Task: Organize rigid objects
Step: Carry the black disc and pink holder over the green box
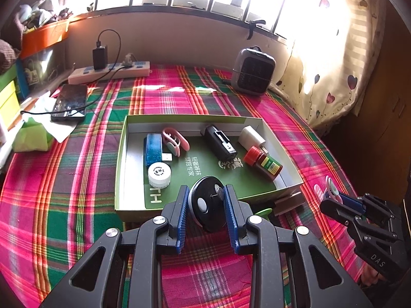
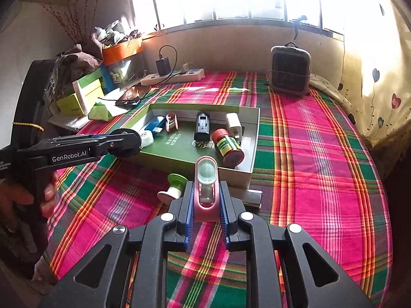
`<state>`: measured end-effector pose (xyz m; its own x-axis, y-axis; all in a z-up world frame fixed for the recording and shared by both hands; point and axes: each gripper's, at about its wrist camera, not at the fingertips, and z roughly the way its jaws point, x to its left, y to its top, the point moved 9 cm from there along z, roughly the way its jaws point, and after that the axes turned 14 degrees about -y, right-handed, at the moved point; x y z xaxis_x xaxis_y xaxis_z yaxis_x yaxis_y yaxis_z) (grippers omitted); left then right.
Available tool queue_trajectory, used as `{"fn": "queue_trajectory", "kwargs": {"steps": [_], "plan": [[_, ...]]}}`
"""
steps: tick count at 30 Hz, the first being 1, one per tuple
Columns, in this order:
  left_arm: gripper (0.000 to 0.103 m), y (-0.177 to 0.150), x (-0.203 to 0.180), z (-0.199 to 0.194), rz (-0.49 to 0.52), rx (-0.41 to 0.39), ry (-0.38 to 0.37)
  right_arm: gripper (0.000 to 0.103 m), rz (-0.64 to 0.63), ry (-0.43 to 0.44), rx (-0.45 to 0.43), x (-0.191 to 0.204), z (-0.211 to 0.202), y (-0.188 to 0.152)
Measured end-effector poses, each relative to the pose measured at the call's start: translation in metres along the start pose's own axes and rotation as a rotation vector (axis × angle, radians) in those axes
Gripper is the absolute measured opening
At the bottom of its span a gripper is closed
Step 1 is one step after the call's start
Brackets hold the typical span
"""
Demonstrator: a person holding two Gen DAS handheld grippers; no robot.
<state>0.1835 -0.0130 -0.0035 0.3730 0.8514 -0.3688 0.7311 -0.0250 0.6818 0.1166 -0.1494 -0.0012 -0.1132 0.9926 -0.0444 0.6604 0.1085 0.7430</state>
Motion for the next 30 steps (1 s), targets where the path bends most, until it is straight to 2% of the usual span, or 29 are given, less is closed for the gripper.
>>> {"fn": "queue_trajectory", "kwargs": {"steps": [17, 30], "plan": [[0.026, 0.015, 0.006, 0.006, 0.001, -0.007, 0.002, 0.019, 0.010, 0.008, -0.031, -0.002, 0.010, 0.043], [0.026, 0.021, 0.017, 0.024, -0.004, 0.016, 0.005, 0.019, 0.007, 0.038, 0.004, 0.006, 0.050, 0.076]]}}
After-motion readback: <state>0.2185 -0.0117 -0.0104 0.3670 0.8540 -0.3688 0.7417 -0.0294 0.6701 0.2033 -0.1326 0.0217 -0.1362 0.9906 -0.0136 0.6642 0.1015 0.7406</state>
